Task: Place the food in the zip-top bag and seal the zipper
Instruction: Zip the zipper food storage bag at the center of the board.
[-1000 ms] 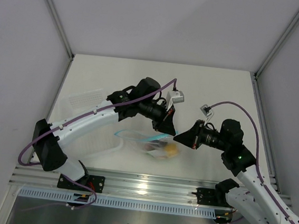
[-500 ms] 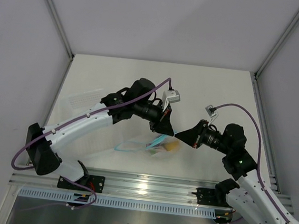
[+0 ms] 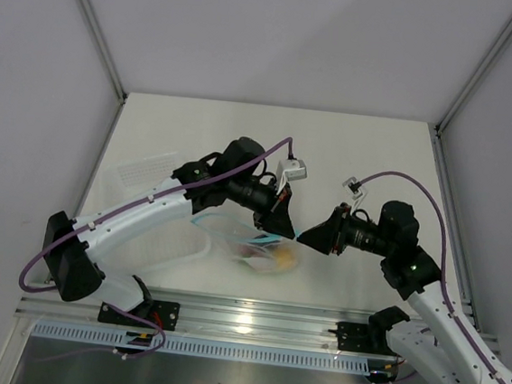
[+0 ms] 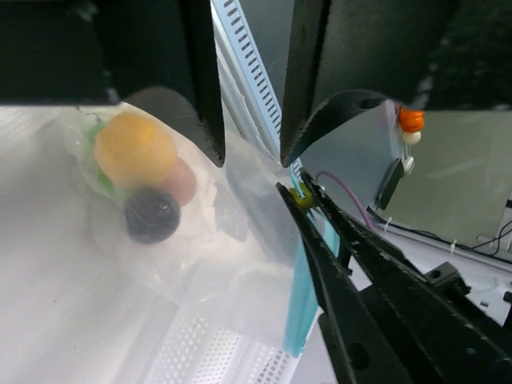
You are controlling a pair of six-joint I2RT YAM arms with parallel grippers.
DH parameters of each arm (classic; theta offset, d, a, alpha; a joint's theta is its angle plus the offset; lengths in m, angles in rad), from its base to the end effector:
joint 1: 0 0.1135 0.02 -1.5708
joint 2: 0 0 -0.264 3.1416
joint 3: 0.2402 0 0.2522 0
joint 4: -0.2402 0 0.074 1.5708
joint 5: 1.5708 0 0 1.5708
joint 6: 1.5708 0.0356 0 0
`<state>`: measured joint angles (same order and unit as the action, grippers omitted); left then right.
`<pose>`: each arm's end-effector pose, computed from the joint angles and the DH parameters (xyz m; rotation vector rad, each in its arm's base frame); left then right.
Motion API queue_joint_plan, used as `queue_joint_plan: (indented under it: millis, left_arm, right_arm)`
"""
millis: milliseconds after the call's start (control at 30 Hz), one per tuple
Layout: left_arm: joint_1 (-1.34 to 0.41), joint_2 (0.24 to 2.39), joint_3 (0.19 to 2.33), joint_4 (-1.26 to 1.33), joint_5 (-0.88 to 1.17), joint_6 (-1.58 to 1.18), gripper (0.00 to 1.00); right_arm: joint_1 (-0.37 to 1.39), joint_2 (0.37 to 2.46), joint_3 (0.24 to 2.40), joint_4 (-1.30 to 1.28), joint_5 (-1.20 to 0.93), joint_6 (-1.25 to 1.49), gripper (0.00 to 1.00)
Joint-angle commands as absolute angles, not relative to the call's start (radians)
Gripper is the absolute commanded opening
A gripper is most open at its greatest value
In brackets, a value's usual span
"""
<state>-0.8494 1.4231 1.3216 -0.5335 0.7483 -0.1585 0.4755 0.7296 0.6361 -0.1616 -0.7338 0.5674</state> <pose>0.1875 -0.2499 0.3501 1.2134 2.0181 -1.3578 0.1401 0.0990 0.3010 -0.4788 1.9341 1.3717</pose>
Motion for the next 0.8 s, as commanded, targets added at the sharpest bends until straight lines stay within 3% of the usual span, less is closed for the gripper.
queue_joint_plan:
  millis: [0,433,767]
  left_arm:
    - [-0.845,1.397,1.365,-0.537,0.796,-0.176,0.01]
    - [-0.838,1.405,1.388,-0.535,0.819,-0.187,0.01]
    - [-0.838,1.419,1.393,-0.528,0.839,-0.201,0.01]
  right_arm:
    - [0.472,0.735,0.716,-0.235,-0.816,0.434,0.39]
    - [0.485,0.808,0.739,-0.23,-0.953,0.397,0.39]
    - [0.532,0.893,0.773,-0.164,-0.983,0.402,0.27]
